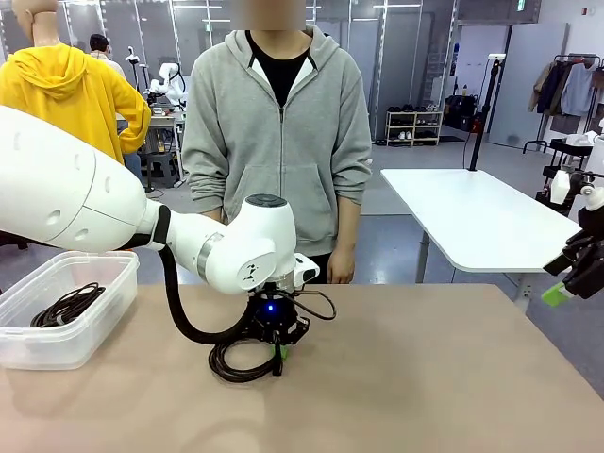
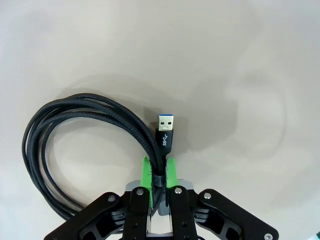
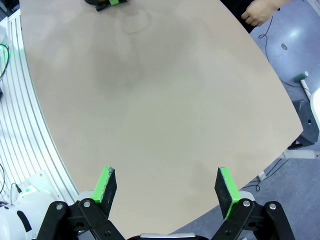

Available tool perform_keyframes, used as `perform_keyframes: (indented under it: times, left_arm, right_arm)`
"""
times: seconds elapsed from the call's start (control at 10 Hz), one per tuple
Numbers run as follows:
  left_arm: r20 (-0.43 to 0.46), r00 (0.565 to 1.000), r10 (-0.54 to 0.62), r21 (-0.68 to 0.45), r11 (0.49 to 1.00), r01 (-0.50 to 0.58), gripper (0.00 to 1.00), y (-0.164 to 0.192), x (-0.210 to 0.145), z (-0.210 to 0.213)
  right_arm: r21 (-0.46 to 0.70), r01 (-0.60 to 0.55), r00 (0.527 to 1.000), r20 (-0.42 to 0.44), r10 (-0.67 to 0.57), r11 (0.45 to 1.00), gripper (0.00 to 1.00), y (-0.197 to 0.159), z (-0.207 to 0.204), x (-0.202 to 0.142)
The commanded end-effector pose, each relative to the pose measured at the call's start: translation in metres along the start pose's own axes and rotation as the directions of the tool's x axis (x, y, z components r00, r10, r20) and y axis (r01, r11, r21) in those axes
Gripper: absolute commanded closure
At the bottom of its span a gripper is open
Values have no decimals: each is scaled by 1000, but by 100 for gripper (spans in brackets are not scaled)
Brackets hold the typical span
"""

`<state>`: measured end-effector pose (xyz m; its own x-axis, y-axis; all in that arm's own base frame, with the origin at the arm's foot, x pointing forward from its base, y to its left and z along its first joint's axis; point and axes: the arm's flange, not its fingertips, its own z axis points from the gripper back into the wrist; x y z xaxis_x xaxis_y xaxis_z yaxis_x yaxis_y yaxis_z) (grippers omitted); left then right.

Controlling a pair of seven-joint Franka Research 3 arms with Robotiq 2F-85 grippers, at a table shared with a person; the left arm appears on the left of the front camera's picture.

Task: Organize and store the cables.
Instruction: Place the USB Extension Cable into the Organizing box.

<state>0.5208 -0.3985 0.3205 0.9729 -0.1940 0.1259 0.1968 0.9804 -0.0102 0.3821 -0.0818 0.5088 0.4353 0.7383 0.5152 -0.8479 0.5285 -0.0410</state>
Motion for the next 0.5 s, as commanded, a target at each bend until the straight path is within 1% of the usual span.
perform_keyframes:
  times: [0.0,0.1,0.2,0.3,0.4]
  left_arm:
    - [-34,999,16,102,995,-12,100,-5,1,39]
    - [-12,1000,-5,115,993,7,100,-9,-4,71]
    - [31,999,-38,85,996,35,100,-12,-11,105]
    - [69,995,-71,71,995,66,100,-10,-19,132]
    - [84,991,-101,68,993,95,100,-6,-29,154]
  right_arm:
    - [2,14,1000,-20,-14,1000,0,-1,1,4]
    - [2,14,1000,-20,-14,1000,0,-1,1,4]
    - [2,14,1000,-20,-14,1000,0,-1,1,4]
    - [2,14,1000,-20,-14,1000,0,-1,1,4]
    - [2,14,1000,-20,-14,1000,0,-1,1,4]
